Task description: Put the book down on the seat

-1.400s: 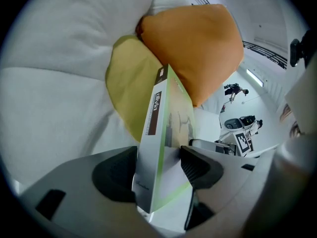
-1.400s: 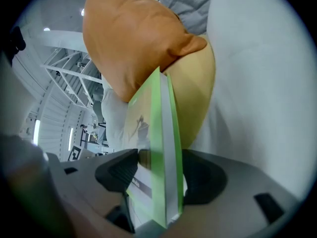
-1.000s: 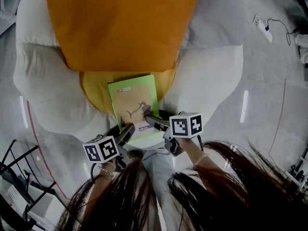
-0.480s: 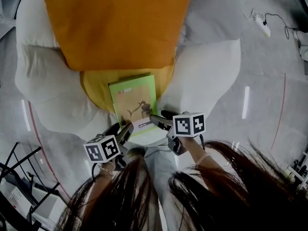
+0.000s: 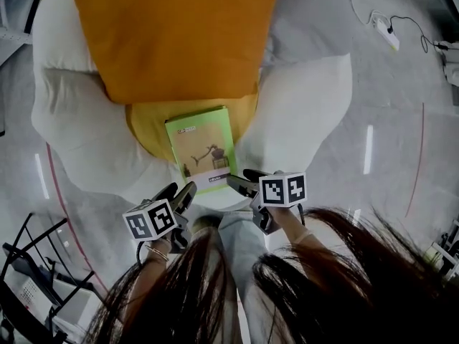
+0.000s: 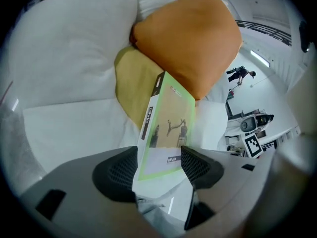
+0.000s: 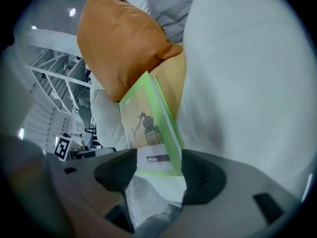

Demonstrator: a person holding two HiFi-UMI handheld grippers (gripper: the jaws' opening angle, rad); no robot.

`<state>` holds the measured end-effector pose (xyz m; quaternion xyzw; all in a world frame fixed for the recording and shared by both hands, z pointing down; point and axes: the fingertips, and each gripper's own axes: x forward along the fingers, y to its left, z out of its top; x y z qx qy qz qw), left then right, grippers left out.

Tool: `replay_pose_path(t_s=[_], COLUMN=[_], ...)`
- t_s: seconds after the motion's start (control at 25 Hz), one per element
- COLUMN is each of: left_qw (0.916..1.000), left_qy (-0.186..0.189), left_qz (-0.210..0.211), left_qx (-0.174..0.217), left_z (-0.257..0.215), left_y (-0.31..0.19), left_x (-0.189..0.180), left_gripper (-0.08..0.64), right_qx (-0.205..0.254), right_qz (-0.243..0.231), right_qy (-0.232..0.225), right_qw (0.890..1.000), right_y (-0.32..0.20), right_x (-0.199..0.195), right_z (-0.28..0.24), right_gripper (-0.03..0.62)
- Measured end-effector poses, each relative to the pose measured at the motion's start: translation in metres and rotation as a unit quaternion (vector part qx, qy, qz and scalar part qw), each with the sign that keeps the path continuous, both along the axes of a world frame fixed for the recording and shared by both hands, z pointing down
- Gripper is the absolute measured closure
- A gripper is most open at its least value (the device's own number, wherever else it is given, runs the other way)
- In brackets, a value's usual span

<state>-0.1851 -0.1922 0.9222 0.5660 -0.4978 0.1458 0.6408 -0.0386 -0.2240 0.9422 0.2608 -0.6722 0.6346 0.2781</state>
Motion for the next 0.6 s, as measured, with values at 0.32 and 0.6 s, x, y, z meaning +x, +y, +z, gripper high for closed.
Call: replay_pose_path(t_s=[0.32, 0.6], left_qw=[0.9969, 0.9932], left_qy=[0.048, 0.095], left_qz=[-0.057, -0.057], left_qx=[-0.023, -0.037], left_z=[-0.031, -0.06], left_y=[0.029, 0.071], left_x=[-0.007, -0.002], left_gripper=[0.291, 0.291], right_qx=[-0.006, -0.004], right_qz=[0.014, 0.028], right_qy=[0.015, 0.017], right_qw=[1.0, 0.999], right_y=[0.026, 0.053], right_x=[0.007, 0.009], right_z=[-0.031, -0.065], right_gripper=[0.308, 0.308])
